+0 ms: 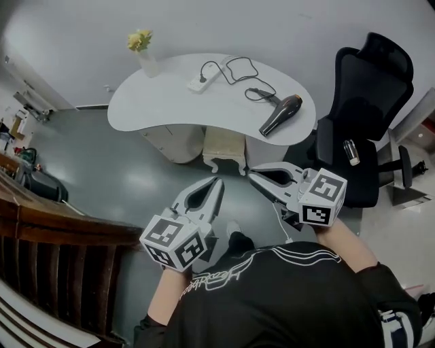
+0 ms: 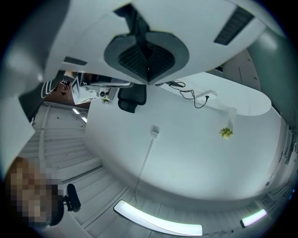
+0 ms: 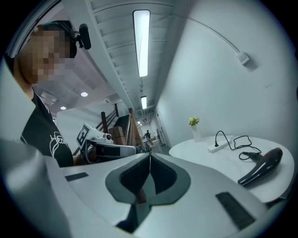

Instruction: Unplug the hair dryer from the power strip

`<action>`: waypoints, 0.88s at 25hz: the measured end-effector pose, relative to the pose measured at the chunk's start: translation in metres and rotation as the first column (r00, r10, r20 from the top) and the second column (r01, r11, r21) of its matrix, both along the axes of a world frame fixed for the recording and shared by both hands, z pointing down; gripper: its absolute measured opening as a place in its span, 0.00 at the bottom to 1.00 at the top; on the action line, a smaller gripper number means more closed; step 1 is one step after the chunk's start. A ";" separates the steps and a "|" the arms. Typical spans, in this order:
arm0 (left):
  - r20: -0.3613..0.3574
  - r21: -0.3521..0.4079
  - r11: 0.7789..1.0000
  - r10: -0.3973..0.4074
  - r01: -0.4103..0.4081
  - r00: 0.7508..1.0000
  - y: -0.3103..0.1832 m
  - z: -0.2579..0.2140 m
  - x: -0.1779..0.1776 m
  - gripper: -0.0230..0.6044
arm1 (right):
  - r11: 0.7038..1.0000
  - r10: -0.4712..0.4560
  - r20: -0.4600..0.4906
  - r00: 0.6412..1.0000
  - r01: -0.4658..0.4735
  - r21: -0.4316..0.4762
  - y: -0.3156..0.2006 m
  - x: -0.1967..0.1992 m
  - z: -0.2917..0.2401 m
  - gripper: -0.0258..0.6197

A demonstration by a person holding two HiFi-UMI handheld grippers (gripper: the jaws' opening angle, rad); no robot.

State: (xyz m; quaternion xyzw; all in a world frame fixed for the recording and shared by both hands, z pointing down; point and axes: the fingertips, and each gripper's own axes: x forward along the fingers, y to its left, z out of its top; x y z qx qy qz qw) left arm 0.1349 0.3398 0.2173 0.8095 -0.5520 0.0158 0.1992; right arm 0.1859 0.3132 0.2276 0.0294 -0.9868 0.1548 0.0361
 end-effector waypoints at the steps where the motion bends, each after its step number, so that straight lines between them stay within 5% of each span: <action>1: -0.003 -0.004 1.000 0.004 -0.004 1.000 -0.012 0.001 -0.012 0.04 | 1.000 0.007 -0.004 1.000 -0.007 -0.003 -0.011 -0.011 0.001 0.04; 12: -0.045 -0.028 0.999 0.042 -0.043 0.998 -0.127 0.015 -0.137 0.04 | 0.997 0.077 -0.042 0.996 -0.077 -0.015 -0.124 -0.123 0.010 0.04; 22: -0.028 -0.028 0.996 0.089 -0.090 0.996 -0.186 0.031 -0.168 0.04 | 0.991 0.119 -0.051 0.992 -0.122 -0.051 -0.179 -0.151 0.031 0.04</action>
